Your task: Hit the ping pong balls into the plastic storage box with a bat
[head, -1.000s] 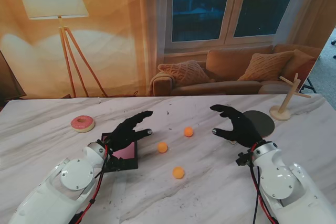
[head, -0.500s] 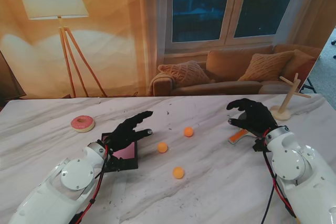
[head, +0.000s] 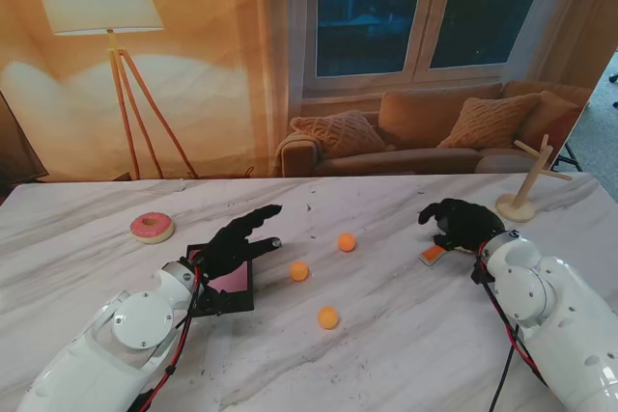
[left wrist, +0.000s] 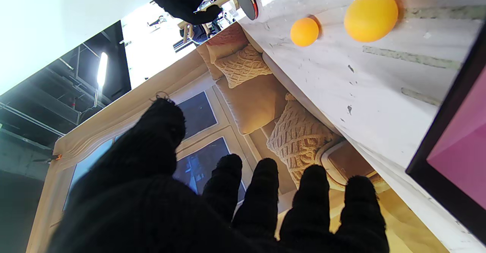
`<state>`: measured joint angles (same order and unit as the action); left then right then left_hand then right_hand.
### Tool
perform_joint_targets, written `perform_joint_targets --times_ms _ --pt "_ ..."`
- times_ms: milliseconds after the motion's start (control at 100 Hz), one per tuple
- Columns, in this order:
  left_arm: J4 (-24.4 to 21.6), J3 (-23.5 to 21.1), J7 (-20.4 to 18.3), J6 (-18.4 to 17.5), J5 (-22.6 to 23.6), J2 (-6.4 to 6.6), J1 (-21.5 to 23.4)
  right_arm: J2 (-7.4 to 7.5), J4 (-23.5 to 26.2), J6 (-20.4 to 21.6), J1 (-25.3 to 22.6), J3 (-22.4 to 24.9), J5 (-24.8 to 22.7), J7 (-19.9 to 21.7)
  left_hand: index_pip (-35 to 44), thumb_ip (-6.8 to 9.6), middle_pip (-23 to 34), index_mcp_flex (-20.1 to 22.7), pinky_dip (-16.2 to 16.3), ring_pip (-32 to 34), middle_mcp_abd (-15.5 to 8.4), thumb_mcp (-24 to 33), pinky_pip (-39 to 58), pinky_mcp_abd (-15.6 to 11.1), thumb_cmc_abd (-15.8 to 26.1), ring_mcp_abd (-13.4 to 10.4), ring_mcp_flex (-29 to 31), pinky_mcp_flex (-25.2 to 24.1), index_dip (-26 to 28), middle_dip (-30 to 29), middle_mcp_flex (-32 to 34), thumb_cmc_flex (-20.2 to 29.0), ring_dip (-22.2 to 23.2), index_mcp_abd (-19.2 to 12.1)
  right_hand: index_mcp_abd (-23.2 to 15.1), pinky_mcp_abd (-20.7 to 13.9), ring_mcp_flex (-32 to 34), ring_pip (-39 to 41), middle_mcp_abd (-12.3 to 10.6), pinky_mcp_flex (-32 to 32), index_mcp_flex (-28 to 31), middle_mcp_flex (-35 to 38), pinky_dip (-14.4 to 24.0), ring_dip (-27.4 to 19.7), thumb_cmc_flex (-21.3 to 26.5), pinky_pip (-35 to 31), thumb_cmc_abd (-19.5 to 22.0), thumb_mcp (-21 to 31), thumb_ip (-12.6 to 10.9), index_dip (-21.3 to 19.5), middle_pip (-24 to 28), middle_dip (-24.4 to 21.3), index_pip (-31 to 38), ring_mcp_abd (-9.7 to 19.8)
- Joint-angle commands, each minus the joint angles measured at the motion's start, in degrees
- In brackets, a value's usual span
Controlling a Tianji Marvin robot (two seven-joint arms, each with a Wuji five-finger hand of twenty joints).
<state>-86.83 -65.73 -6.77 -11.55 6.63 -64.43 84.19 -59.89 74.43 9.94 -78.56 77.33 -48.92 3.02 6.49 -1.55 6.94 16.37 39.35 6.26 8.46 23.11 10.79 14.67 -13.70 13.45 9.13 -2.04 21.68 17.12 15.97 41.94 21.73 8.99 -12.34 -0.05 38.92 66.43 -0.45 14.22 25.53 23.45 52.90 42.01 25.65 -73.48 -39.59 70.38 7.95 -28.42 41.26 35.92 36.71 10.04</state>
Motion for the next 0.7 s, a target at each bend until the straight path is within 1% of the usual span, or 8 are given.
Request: perform_joint_targets --times_ms 0,40,100,220,350,390,580,690 --pt "-0.3 0.1 -0.8 0.2 -0.2 -0.27 0.1 0.17 -1.5 -0.4 0.8 -0.7 -1.2 1.1 -0.4 0.56 -0.3 0.6 1.2 0.2 -0.3 -1.6 0.2 -0.8 0.0 -0.3 0.8 0.0 -0.1 0.9 0.4 -0.9 0.4 -0.7 -2.2 -0.9 2.1 4.4 -0.6 1.2 1.1 0.3 1.8 -0.8 3.6 -3.9 -3.3 4.4 4.3 0.7 2.1 1.4 1.7 1.9" --pt "-0.3 0.1 -0.8 0.2 -0.2 -0.27 0.0 0.3 -2.3 -0.4 1.4 -1.3 -1.6 1.2 -0.4 0.56 -0.3 0.6 1.3 0.2 -0.3 -1.7 0.2 -0.8 0.0 -0.3 0.8 0.0 -0.1 0.9 0.4 -0.9 0.4 -0.7 -2.5 -1.1 2.5 7.0 -0.4 1.8 1.4 0.3 1.9 -2.2 5.3 -5.0 -4.9 4.9 6.1 0.9 3.5 2.3 2.3 2.3" --pt "-0.2 0.1 -0.8 0.2 -0.2 -0.27 0.0 0.52 -3.6 -0.3 2.3 -2.3 -2.4 1.4 -0.4 0.57 -0.2 0.6 1.3 0.2 -0.3 -1.7 0.2 -0.8 0.1 -0.3 0.8 0.0 -0.1 0.9 0.5 -0.9 0.4 -0.7 -3.0 -1.3 3.4 9.1 0.0 2.8 1.5 0.4 2.1 -2.7 7.4 -6.3 -6.6 5.0 7.2 0.9 5.4 3.5 3.0 2.9" --pt "-0.2 0.1 -0.8 0.3 -0.3 -0.28 0.0 0.94 -6.0 0.4 3.7 -4.1 -4.2 1.2 -0.4 0.57 -0.3 0.6 1.3 0.2 -0.3 -1.9 0.2 -0.7 0.1 -0.3 0.8 0.0 -0.1 0.9 0.5 -0.8 0.5 -0.7 -3.1 -1.5 4.7 11.0 0.6 3.8 1.3 0.5 1.9 -2.1 9.0 -7.2 -7.9 5.3 7.7 0.9 7.8 5.0 3.7 3.9" --pt "-0.3 0.2 -0.9 0.4 -0.3 -0.27 0.0 1.12 -8.0 0.7 4.6 -5.5 -5.0 0.3 -0.4 0.59 -0.3 0.6 1.3 0.2 -0.3 -2.0 0.2 -0.8 0.1 -0.3 0.8 -0.1 -0.1 0.9 0.5 -0.8 0.5 -0.7 -2.9 -1.4 4.8 10.8 0.7 3.6 0.4 0.0 1.7 -1.9 7.4 -7.2 -7.6 4.6 7.4 1.1 8.4 5.5 3.8 4.3" --pt "-0.3 0.2 -0.9 0.4 -0.3 -0.26 0.0 1.16 -8.6 0.8 4.9 -6.0 -5.3 -0.2 -0.4 0.6 -0.3 0.6 1.3 0.2 -0.4 -2.0 0.2 -0.8 0.2 -0.3 0.8 -0.1 -0.1 0.9 0.5 -0.7 0.5 -0.7 -2.8 -1.5 4.8 10.3 0.7 3.4 0.1 -0.3 1.2 -1.5 6.3 -6.9 -7.8 4.3 6.6 1.2 8.4 5.5 4.0 4.3" --pt "-0.1 0.3 -0.9 0.3 -0.2 -0.27 -0.1 1.46 -11.4 0.8 6.0 -7.9 -6.9 -2.1 -0.4 0.61 -0.3 0.6 1.3 0.2 -0.3 -2.2 0.1 -0.8 0.2 -0.3 0.8 -0.1 -0.1 0.9 0.5 -0.7 0.5 -0.7 -2.7 -1.4 4.6 9.6 1.0 2.8 -0.9 -0.9 0.5 -0.9 5.7 -6.1 -8.0 4.1 5.9 1.4 8.6 5.7 4.0 4.3" --pt "0.0 0.4 -0.9 0.3 -0.3 -0.28 -0.2 1.65 -12.5 0.7 6.5 -8.8 -7.9 -2.9 -0.4 0.62 -0.3 0.6 1.3 0.1 -0.3 -2.3 0.1 -0.8 0.3 -0.3 0.8 -0.1 -0.1 0.9 0.5 -0.6 0.5 -0.7 -2.5 -1.3 5.0 9.8 1.2 2.8 -1.2 -0.7 0.2 0.1 5.3 -6.1 -8.4 4.2 5.4 1.4 10.2 6.5 4.3 4.7"
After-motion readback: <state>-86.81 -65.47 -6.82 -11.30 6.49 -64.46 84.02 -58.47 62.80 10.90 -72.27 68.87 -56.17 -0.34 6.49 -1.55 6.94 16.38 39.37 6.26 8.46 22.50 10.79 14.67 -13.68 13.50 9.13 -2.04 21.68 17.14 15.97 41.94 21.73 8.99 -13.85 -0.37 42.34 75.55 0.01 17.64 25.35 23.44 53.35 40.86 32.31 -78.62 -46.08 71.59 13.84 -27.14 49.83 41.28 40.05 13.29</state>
